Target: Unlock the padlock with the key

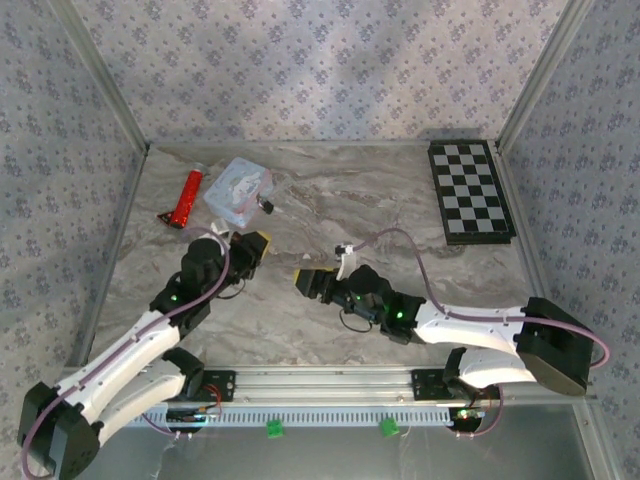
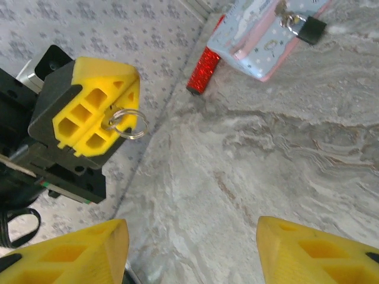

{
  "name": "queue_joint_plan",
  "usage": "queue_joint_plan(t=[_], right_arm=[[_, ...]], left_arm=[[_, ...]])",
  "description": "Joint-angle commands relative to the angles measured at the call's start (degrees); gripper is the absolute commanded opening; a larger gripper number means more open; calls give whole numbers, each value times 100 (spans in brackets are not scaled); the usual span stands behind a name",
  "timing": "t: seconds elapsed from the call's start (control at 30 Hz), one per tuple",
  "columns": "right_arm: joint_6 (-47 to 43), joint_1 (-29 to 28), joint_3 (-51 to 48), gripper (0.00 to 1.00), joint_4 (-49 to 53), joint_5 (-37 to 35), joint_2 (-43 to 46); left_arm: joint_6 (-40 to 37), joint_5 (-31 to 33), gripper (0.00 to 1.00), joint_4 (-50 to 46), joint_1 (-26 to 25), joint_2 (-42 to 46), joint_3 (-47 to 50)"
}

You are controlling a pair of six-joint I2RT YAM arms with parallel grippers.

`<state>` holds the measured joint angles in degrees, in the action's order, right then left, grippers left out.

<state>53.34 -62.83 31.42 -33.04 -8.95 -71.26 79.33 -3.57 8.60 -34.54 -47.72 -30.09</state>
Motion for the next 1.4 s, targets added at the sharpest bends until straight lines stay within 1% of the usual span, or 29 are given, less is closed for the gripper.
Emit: queue_joint_plan(t=[0.0, 0.07, 0.13, 0.23, 0.37, 0.47, 0.6, 0.7, 0.77, 0.87, 0.93, 1.1, 1.23, 1.37], right_arm=[[412, 158, 71, 67, -1007, 216, 114], [614, 283, -48, 78, -1274, 348, 170], [522, 418, -88, 81, -1506, 681, 229], [374, 581, -162, 82, -1552, 949, 330], [564, 902, -353, 82, -1907, 1277, 327], [660, 1092, -393, 81, -2065, 1509, 291], [634, 1175, -356, 79, -2137, 1738, 272], [652, 1236, -338, 75, -2221, 1887, 226], [734, 1294, -283, 68, -2388, 2121, 128], [851, 1325, -215, 64, -2633, 2323, -16], [903, 1325, -220, 63, -2730, 2321, -74], [937, 1346, -224, 56, -2864, 2353, -120], [924, 1376, -228, 45, -2866, 2377, -49], [890, 1430, -250, 36, -2801, 2370, 55]], left_arm=[[-860, -199, 0, 859, -275, -256, -456], [-1094, -293, 0, 1082, -377, -413, -530], [-1249, -308, 0, 1183, -430, -504, -562], [-1241, -410, 0, 1418, -481, -654, -555], [-1231, -539, 0, 1934, -694, -855, -569], [-1270, -460, 0, 2171, -836, -904, -489], [-1033, -427, 0, 2601, -852, -984, -323], [-959, -434, 0, 2742, -887, -1028, -306], [-954, -422, 0, 2800, -929, -1054, -296], [-905, -396, 0, 2819, -953, -1103, -272], [-852, -405, 0, 2921, -965, -1140, -261], [-848, -392, 0, 2932, -1020, -1178, -279], [-841, -350, 0, 2902, -1050, -1169, -229], [-784, -243, 0, 3005, -1059, -1177, -106]])
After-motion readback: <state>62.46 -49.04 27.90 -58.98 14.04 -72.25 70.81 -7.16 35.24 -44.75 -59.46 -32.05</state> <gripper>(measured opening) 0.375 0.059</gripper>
